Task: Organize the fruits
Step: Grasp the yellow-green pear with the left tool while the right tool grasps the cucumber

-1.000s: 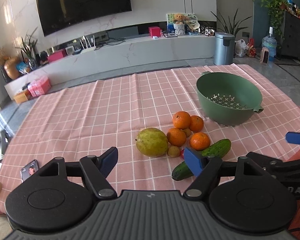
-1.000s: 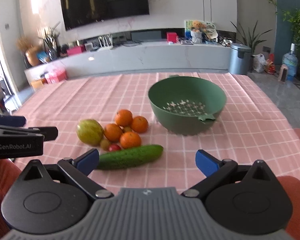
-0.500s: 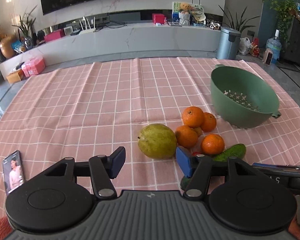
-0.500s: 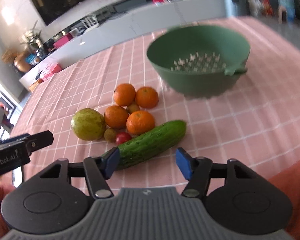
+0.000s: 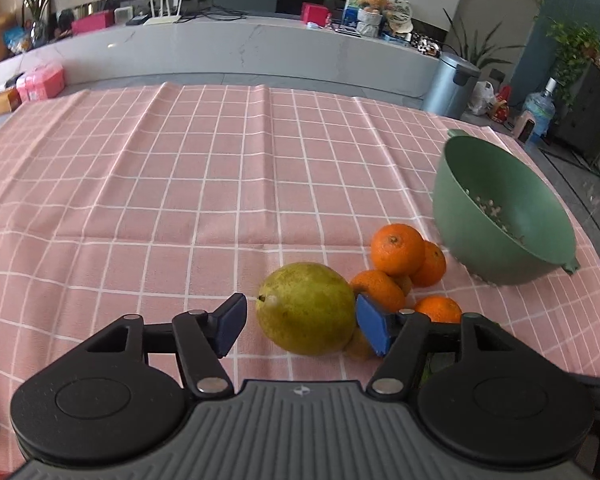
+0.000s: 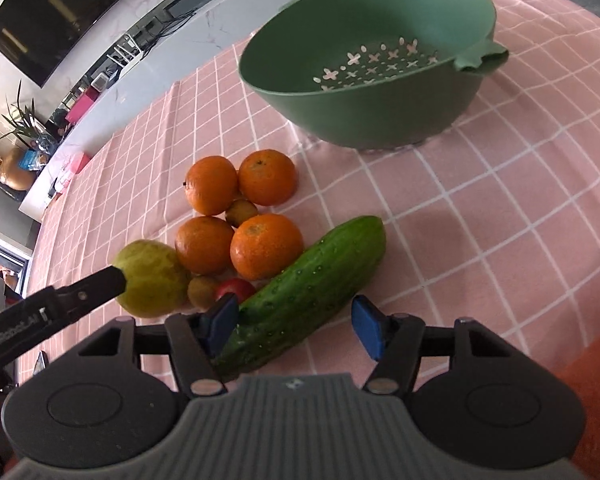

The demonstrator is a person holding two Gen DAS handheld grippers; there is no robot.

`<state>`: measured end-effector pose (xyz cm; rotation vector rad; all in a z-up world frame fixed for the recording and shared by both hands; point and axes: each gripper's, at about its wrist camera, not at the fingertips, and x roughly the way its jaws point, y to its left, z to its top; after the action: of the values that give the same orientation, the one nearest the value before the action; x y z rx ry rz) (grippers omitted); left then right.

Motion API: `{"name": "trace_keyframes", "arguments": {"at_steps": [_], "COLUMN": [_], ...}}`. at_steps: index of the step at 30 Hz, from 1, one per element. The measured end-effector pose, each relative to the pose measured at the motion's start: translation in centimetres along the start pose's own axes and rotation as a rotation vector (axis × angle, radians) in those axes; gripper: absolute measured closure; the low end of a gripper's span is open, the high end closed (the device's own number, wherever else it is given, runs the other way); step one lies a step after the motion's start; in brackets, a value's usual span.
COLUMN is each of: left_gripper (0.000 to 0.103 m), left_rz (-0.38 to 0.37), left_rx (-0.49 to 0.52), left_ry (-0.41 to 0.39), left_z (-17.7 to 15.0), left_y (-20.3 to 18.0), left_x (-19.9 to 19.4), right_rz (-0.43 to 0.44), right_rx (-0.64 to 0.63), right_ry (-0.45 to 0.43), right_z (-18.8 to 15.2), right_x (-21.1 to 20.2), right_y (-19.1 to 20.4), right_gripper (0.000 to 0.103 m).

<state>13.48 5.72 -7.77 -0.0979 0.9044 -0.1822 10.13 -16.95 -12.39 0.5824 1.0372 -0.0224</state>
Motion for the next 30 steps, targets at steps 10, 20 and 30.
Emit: {"name": "trace_keyframes", "arguments": {"at_steps": [10, 20, 30], "left_gripper": [0.026, 0.023, 0.020], "left_rz": [-0.021, -0.018, -0.016], "left_rx": [-0.045, -0.041, -0.020], "left_ry": [0.024, 0.014, 0.009], "left_z": [0.0, -0.2, -0.4], "left_y": [0.6, 0.4, 0.3], "left_x": [2.1, 2.4, 3.2], "right_rz": [-0.024, -0.039, -0.106], "right_rx": [-0.016, -0.135, -0.084], "right_ry": [-0.019, -0.033, -0.061], "right_z": [0.3, 1.2, 2.1], "right_x": [0.6, -1.6, -0.5], "right_y": [0.6, 0.1, -0.2], "right_gripper": [0.050, 0.061, 0.055]}}
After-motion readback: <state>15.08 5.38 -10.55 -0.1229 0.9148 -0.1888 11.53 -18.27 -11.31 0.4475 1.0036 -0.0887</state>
